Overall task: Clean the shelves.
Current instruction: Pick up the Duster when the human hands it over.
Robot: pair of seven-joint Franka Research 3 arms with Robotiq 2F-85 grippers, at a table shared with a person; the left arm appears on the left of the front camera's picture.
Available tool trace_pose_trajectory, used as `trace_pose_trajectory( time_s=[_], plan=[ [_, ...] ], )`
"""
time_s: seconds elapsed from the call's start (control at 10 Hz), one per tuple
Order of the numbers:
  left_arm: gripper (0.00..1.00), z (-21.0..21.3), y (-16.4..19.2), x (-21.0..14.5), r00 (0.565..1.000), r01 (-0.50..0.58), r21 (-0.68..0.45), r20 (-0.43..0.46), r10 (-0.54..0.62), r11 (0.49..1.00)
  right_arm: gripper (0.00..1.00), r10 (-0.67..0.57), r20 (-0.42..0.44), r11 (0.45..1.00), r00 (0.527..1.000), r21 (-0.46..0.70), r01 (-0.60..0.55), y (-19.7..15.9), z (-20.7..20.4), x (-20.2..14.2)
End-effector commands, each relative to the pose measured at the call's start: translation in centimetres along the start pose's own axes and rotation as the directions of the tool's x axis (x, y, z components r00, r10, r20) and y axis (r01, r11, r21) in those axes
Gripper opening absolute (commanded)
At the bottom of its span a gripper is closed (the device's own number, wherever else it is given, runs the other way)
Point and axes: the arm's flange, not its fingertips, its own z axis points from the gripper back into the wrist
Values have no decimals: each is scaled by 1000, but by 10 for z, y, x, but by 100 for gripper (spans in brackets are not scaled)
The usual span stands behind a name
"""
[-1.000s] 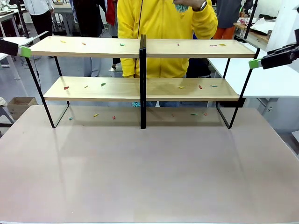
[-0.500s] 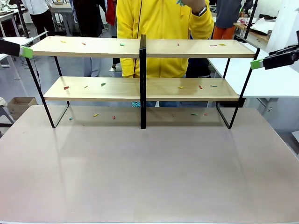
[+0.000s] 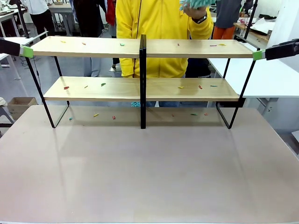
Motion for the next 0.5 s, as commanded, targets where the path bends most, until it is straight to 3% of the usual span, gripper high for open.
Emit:
trace_pose_trajectory(
  time_s=[0.0, 0.4],
  plan=[
    [100, 2, 1, 2, 1000, 24, 2, 3, -24, 1000, 100, -49, -19, 998, 999, -31, 49, 37, 0, -22],
    [100, 2, 1, 2, 1000, 24, 2, 3, -24, 1000, 100, -182, -69, 979, 981, -105, 175, 63, -16, -5]
  ],
)
